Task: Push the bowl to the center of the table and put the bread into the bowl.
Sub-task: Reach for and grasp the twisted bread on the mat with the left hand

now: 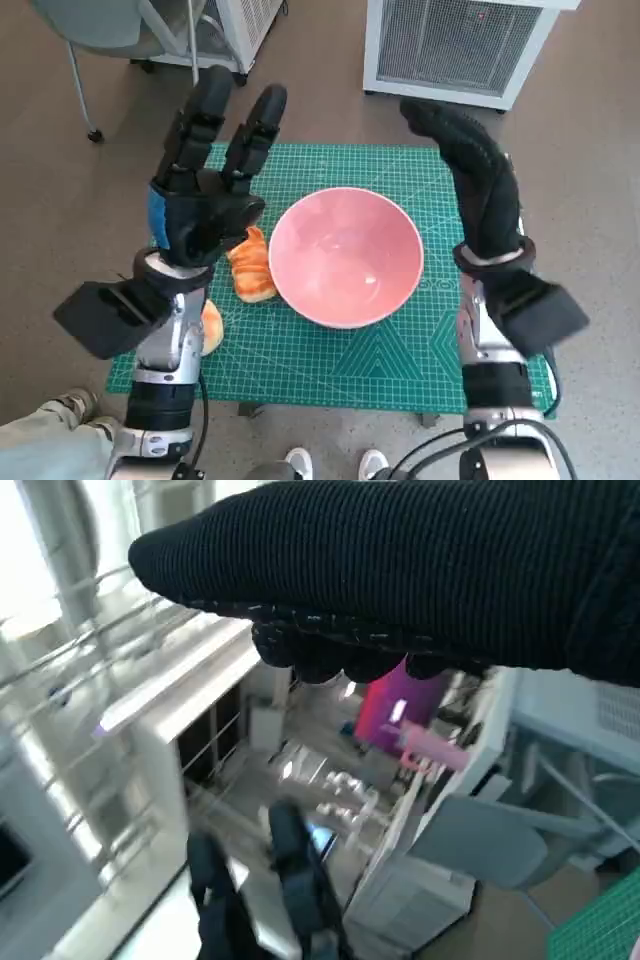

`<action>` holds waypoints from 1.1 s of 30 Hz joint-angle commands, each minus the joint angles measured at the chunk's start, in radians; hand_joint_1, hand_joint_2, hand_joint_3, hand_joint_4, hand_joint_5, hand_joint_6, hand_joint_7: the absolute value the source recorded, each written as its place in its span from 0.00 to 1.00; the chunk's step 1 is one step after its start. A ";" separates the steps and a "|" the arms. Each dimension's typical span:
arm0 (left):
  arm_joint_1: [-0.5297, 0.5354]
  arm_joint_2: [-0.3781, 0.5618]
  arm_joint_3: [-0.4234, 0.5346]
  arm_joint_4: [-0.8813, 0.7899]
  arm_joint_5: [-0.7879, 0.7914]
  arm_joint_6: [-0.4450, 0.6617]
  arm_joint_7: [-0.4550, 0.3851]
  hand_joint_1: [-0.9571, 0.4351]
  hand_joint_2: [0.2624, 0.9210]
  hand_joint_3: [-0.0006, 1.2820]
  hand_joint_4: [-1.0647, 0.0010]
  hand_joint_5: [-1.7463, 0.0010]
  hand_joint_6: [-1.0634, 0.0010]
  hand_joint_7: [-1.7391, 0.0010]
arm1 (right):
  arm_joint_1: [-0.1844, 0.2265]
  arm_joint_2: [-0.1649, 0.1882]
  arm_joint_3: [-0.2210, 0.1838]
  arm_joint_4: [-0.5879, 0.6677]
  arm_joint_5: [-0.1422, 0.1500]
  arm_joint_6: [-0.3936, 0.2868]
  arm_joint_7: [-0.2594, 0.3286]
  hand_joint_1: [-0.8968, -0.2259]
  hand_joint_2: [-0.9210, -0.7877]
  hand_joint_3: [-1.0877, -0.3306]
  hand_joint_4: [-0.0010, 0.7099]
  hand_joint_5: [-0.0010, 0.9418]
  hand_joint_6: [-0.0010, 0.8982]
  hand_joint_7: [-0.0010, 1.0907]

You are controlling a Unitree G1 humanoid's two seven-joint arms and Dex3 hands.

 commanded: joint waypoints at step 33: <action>-0.269 0.649 -0.171 0.302 0.491 -0.037 -0.326 0.62 0.77 0.00 0.76 0.99 0.63 0.98 | 0.063 -0.004 0.019 -0.092 -0.011 0.063 -0.049 0.35 0.00 0.35 0.38 0.01 0.00 0.62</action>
